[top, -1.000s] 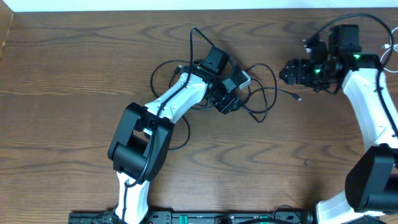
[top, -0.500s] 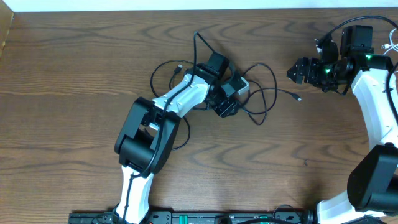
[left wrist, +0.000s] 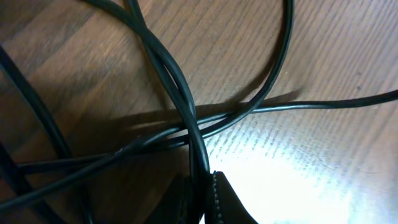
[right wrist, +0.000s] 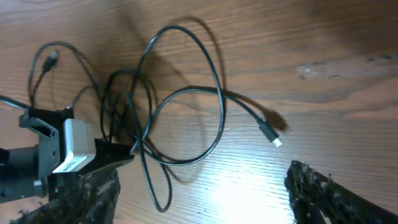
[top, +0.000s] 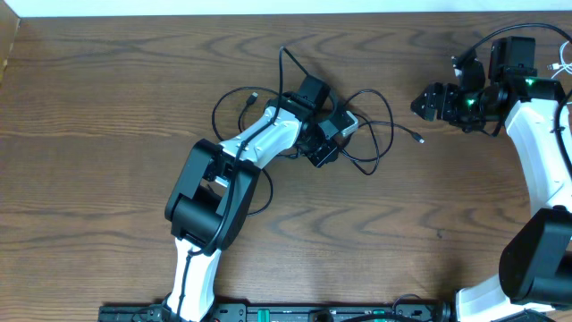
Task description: Untangle cables
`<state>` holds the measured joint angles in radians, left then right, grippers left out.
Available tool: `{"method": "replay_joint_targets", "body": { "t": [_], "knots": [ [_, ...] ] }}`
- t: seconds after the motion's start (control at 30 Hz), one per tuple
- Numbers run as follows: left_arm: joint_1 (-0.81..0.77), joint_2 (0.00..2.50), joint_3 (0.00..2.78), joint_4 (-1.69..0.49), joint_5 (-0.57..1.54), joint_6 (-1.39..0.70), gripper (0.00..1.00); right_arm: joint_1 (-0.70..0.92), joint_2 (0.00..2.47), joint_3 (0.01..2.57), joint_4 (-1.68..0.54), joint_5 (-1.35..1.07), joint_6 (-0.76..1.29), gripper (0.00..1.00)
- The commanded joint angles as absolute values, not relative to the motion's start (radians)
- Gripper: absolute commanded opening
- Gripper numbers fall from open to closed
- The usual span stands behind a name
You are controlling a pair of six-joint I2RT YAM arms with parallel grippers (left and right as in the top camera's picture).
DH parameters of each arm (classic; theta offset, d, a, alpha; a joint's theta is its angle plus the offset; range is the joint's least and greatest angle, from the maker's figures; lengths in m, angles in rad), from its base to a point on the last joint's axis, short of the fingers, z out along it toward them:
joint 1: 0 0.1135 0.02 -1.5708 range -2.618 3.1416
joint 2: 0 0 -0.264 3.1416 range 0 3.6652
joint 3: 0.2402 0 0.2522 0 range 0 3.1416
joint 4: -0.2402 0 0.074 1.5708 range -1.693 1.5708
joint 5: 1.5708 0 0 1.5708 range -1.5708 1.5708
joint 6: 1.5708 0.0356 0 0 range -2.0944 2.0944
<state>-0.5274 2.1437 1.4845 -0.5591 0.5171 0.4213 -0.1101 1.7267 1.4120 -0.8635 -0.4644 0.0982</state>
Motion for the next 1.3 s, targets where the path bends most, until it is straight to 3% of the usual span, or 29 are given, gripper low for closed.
{"method": "replay_joint_targets", "body": {
  "t": [0.0,0.1,0.43,0.87,1.03,1.27],
  "knots": [
    [-0.528,2.018,1.478,-0.583,0.538,0.350,0.07,-0.109,1.715,1.428,-0.863,-0.589,0.056,0.74],
    [-0.528,1.917,1.478,-0.598,0.598,0.324,0.07,-0.102,1.695,1.428,-0.855,-0.703,0.001,0.68],
    [-0.524,1.623,1.478,-0.587,0.602,0.118,0.08,-0.019,1.498,1.429,-0.793,-0.717,0.042,0.78],
    [-0.419,1.594,1.478,-0.519,0.601,-0.231,0.07,0.124,1.459,1.429,-0.764,-0.696,0.111,0.79],
    [-0.377,1.594,1.478,-0.430,0.602,-0.491,0.07,0.163,1.459,1.428,-0.762,-0.556,0.282,0.79],
    [-0.376,1.594,1.478,-0.374,0.602,-0.653,0.08,0.250,1.475,1.421,-0.725,-0.367,0.462,0.80]
  ]
}}
